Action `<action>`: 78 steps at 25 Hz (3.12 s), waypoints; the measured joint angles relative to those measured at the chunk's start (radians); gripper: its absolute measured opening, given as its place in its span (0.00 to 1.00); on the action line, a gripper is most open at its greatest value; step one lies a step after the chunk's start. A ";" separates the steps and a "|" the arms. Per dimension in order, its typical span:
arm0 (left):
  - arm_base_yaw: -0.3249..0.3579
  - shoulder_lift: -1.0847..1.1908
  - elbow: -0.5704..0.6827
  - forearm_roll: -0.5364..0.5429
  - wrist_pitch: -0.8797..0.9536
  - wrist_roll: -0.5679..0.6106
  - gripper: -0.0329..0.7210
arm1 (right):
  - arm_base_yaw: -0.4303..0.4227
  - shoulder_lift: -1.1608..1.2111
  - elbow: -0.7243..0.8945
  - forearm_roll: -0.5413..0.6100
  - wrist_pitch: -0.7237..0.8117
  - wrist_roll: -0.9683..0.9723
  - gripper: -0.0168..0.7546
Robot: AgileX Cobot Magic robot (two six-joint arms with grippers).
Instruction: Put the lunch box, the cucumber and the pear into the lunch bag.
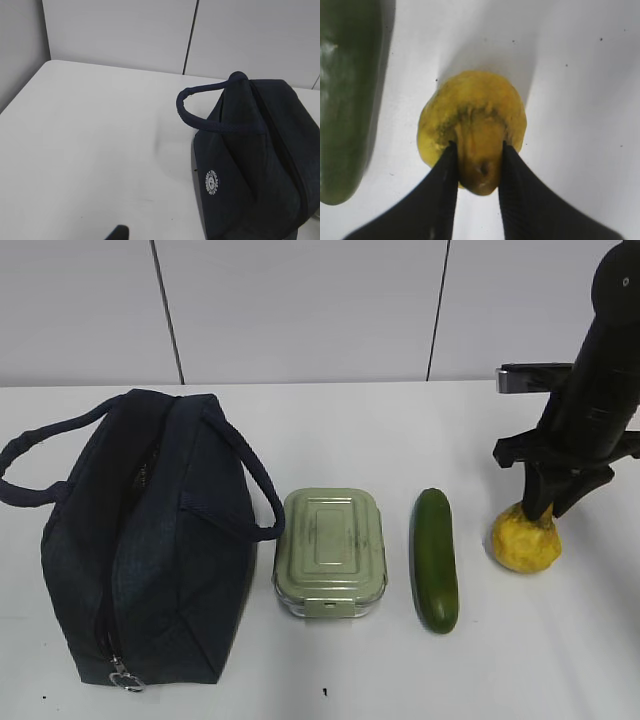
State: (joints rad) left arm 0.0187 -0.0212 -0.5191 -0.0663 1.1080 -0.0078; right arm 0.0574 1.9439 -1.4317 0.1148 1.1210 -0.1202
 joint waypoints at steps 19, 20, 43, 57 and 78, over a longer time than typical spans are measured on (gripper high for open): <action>0.000 0.033 0.000 -0.104 -0.005 0.052 0.45 | 0.000 -0.003 -0.265 0.067 0.097 -0.009 0.27; 0.000 0.049 0.000 -0.129 -0.008 0.075 0.45 | 0.000 -0.006 -0.277 0.078 0.099 -0.012 0.27; 0.000 1.010 -0.009 -0.807 -0.274 0.621 0.60 | 0.024 -0.053 -0.330 0.800 0.108 -0.355 0.27; 0.000 1.168 -0.015 -0.851 -0.292 0.631 0.06 | 0.333 -0.053 -0.333 0.836 -0.005 -0.447 0.27; 0.000 1.174 -0.015 -0.931 -0.284 0.646 0.03 | 0.423 0.171 -0.335 0.930 -0.340 -0.543 0.29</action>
State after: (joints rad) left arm 0.0187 1.1532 -0.5343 -0.9969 0.8238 0.6385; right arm 0.4801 2.1145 -1.7665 1.0446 0.7810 -0.6630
